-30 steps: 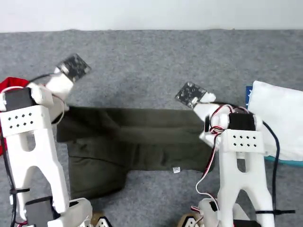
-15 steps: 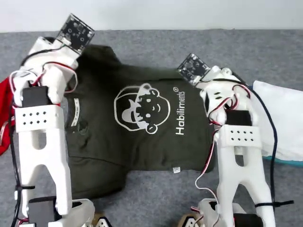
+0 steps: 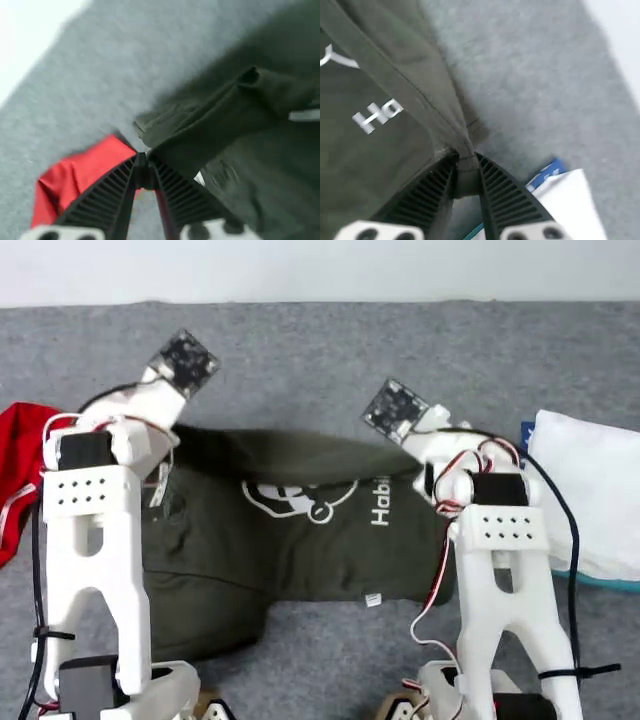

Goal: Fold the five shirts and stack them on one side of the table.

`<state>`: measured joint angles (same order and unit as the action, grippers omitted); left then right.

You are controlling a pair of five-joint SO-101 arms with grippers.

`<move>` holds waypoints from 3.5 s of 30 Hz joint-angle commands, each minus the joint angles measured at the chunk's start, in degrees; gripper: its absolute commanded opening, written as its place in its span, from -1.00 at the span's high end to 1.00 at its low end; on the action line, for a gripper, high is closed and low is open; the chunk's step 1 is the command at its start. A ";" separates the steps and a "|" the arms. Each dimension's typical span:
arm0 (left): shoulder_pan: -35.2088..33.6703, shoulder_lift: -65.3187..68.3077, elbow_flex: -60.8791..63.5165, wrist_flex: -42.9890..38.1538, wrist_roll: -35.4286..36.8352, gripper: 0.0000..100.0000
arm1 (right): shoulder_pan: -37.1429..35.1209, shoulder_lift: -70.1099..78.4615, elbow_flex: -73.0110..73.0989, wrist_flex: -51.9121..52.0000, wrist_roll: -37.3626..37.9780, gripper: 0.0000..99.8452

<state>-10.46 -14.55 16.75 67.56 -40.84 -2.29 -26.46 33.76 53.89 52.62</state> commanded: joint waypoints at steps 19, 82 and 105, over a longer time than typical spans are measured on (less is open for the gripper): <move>-3.25 -2.46 -0.66 30.68 -12.75 0.97 | -0.31 -0.57 7.65 9.80 0.70 0.98; -19.87 -13.36 11.30 32.88 -36.84 0.59 | 2.33 -4.88 7.56 17.54 -5.10 0.55; -20.66 -17.41 10.77 20.66 2.46 0.94 | -10.42 0.75 -8.35 18.51 -35.69 0.55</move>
<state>-30.24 -30.11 28.26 91.82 -46.73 -9.05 -27.43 24.97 73.23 18.42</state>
